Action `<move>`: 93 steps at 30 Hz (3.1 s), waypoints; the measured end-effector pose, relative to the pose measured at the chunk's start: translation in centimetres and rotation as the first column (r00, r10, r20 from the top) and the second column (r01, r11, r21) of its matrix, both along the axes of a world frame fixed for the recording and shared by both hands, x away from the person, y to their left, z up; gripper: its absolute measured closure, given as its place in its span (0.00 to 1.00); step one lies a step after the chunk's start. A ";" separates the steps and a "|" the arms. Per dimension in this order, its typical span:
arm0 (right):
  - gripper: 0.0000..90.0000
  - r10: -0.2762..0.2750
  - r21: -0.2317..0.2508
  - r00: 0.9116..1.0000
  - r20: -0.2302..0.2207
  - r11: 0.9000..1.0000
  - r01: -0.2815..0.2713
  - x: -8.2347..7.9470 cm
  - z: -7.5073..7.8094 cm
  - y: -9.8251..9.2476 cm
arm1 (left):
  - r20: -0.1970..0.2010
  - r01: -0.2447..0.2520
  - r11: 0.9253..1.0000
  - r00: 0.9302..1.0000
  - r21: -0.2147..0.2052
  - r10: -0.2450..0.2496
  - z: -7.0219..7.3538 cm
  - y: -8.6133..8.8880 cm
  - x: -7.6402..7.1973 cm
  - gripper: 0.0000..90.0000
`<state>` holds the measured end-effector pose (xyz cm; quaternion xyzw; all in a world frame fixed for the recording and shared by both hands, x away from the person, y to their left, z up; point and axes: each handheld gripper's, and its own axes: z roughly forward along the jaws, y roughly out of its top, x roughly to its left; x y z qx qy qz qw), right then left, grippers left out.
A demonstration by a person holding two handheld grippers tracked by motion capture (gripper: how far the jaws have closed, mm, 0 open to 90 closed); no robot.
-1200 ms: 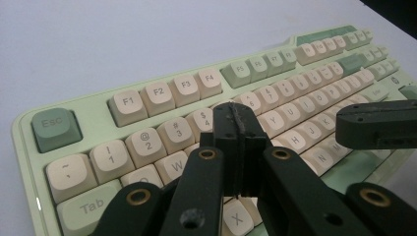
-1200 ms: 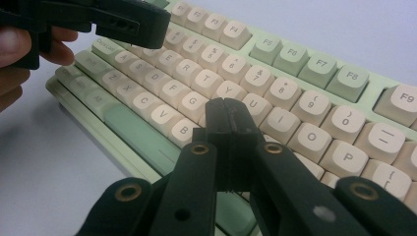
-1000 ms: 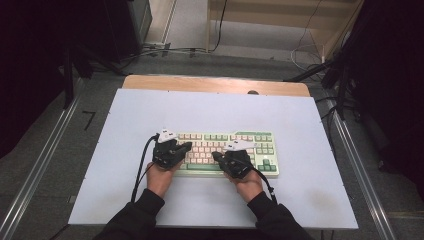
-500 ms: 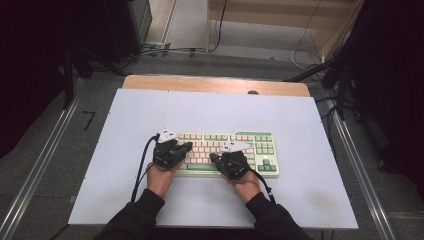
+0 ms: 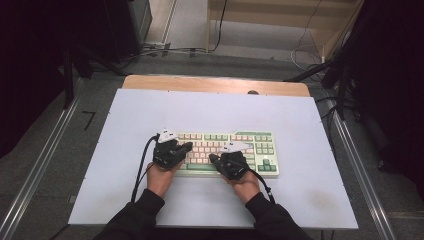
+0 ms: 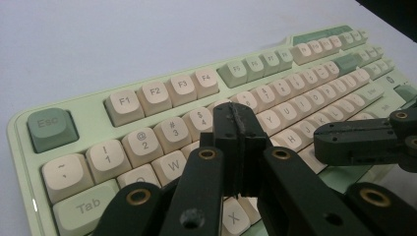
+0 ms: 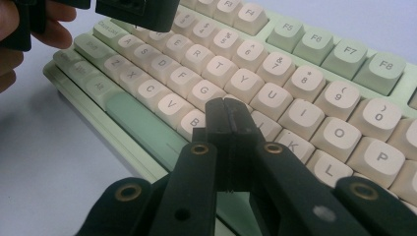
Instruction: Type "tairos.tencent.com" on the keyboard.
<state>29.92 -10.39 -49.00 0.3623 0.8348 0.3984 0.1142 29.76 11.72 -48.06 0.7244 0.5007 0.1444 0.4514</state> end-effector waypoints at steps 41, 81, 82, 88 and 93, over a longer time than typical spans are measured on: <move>0.97 -0.043 0.029 0.999 0.015 0.999 0.043 0.1 0.8 -1.4 | -0.010 0.035 0.999 0.999 -0.004 -0.035 -0.3 -1.8 0.6 1.00; 0.97 -0.054 0.040 0.998 0.014 0.998 0.054 0.2 1.0 -1.8 | -0.032 0.051 0.998 0.998 0.021 -0.050 -1.2 -3.0 1.8 1.00; 0.97 -0.054 0.040 0.998 0.015 0.998 0.053 0.2 1.0 -1.8 | -0.033 0.053 0.998 0.998 0.021 -0.052 -1.2 -3.0 1.8 1.00; 0.97 -0.055 0.041 0.998 0.015 0.998 0.054 0.2 1.0 -1.8 | -0.038 0.053 0.998 0.998 0.026 -0.052 -1.1 -3.1 1.8 1.00; 0.97 -0.055 0.043 0.998 0.016 0.998 0.054 0.2 1.1 -1.8 | -0.039 0.053 0.998 0.998 0.040 -0.052 -1.2 -3.2 1.8 1.00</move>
